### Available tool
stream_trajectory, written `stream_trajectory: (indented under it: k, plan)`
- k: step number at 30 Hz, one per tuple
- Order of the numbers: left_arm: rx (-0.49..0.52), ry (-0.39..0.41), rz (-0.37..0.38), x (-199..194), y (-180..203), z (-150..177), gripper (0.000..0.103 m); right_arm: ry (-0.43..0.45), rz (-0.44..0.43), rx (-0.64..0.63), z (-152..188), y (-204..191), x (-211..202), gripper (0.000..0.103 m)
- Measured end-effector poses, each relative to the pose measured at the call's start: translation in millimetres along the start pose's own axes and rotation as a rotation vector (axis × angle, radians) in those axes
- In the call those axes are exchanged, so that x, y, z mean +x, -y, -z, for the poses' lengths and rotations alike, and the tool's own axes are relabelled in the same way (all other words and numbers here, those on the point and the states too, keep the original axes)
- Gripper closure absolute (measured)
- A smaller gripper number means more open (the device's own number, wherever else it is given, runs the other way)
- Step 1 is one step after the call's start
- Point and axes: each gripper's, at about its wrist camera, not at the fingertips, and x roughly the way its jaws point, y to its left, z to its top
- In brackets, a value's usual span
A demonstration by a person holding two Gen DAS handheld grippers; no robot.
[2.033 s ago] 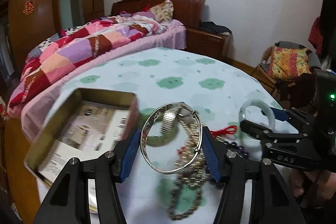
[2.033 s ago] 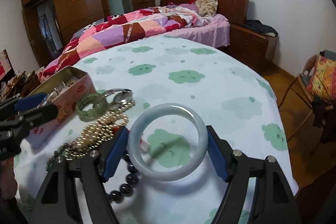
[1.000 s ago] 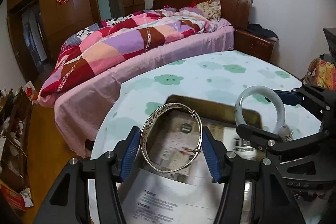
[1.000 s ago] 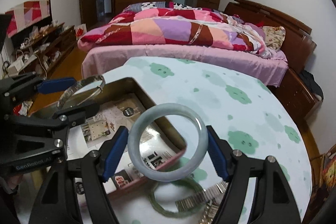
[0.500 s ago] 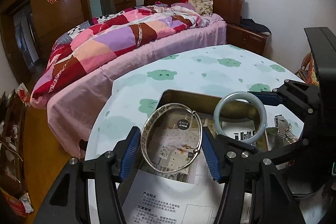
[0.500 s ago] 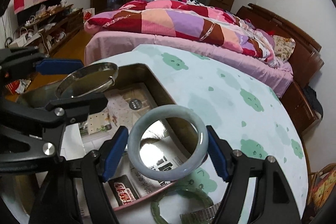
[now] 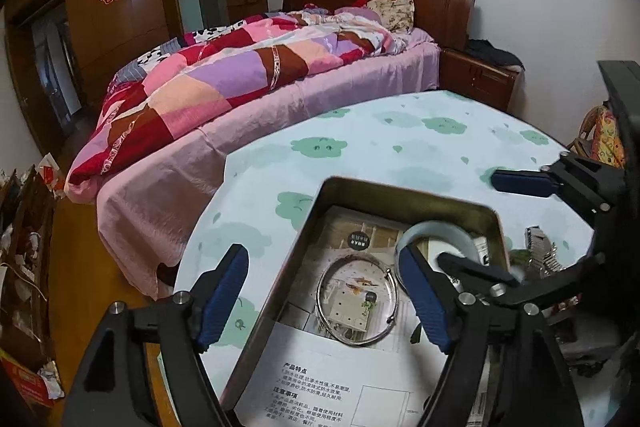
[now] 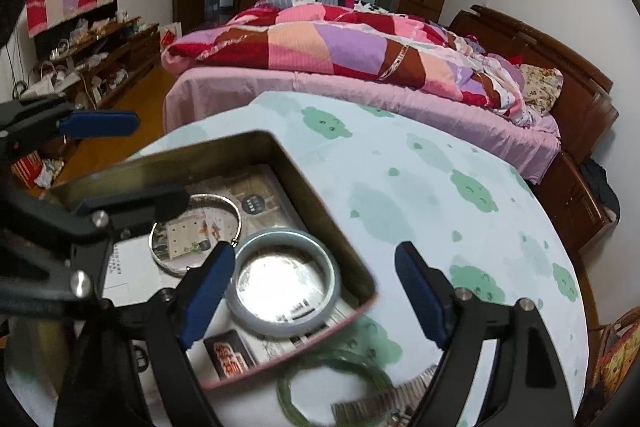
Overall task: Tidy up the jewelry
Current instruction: 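Lower the silver bangle into the tin with the left gripper while the right carries the jade bangle over, then lower the jade bangle into the tin and open the right gripper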
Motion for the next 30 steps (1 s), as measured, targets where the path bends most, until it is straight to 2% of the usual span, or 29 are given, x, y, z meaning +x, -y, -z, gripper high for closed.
stream_trajectory:
  k: [6,10,17,30]
  plan:
    - [0.004,0.009,-0.008,-3,6,1,0.024,0.039,0.010,0.097,8,25,-28,0.015]
    - [0.006,0.004,-0.039,-1,10,4,0.024,0.042,0.026,0.146,15,36,-34,0.015]
    - [0.005,0.006,-0.035,-3,20,7,0.024,0.032,0.047,0.226,35,56,-40,0.015]
    - [0.048,0.004,0.012,-16,61,17,0.024,-0.001,0.114,0.421,108,86,-78,0.016]
